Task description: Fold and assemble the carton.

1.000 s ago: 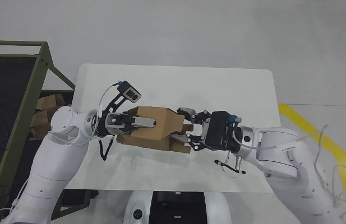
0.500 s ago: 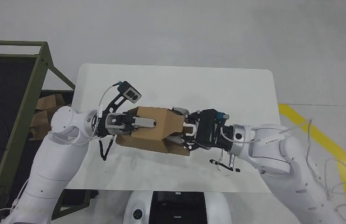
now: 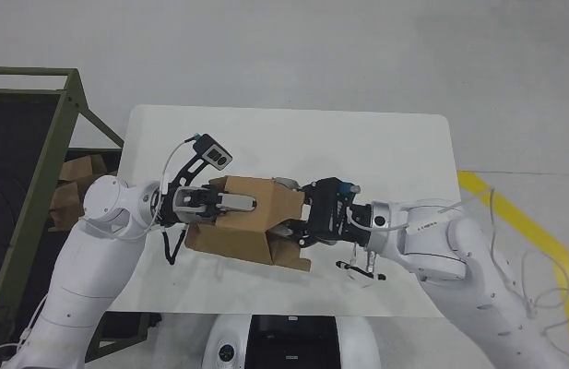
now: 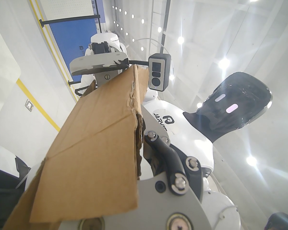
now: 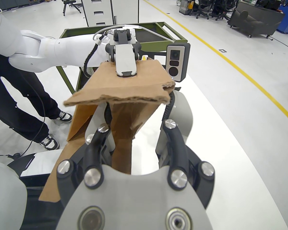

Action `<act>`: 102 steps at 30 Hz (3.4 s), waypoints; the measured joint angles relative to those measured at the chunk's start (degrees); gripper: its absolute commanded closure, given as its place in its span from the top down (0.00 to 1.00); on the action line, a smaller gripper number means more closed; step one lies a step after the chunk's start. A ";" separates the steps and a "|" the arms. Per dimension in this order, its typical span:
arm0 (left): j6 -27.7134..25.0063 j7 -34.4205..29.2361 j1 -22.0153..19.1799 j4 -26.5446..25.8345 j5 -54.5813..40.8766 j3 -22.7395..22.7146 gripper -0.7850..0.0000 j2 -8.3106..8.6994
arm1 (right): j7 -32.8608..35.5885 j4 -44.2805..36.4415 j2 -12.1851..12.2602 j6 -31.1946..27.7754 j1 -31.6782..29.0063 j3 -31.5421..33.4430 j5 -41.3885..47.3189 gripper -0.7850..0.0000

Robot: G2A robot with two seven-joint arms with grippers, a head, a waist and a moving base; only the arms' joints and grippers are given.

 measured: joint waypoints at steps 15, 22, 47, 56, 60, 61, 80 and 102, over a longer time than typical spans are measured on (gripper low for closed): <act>-0.07 -0.18 0.34 -0.13 -0.13 -0.45 0.00 -0.08 | -0.59 0.05 0.00 0.14 -0.36 0.78 0.09 0.50; 0.23 -0.25 0.41 -0.14 -0.03 -1.00 0.00 -0.05 | -2.00 -0.47 0.60 -1.93 -2.65 4.20 2.14 0.54; 9.42 -1.12 -4.16 3.46 -7.01 2.64 0.00 -0.80 | -5.85 -0.42 1.93 -0.86 -9.17 14.28 11.11 0.55; 10.74 -2.18 -5.26 4.47 -8.33 3.60 0.00 -1.06 | -5.72 2.07 1.91 -0.02 -8.28 14.78 12.84 0.58; 10.90 -2.40 -5.58 4.69 -8.11 3.85 0.00 -1.11 | -4.74 2.80 1.77 -0.73 -7.08 13.25 13.29 0.62; 10.93 -2.44 -5.65 4.72 -8.08 3.90 0.00 -1.13 | -4.44 2.97 1.72 -0.82 -6.72 12.78 13.34 0.61; 10.99 -3.47 -6.78 5.77 -7.96 4.71 0.00 -1.43 | -2.84 5.54 0.46 0.39 -0.09 5.69 13.45 0.55; 10.69 -3.74 -6.21 5.09 -7.43 4.70 0.00 -1.56 | -1.33 6.70 -0.10 0.99 1.73 3.60 14.33 0.40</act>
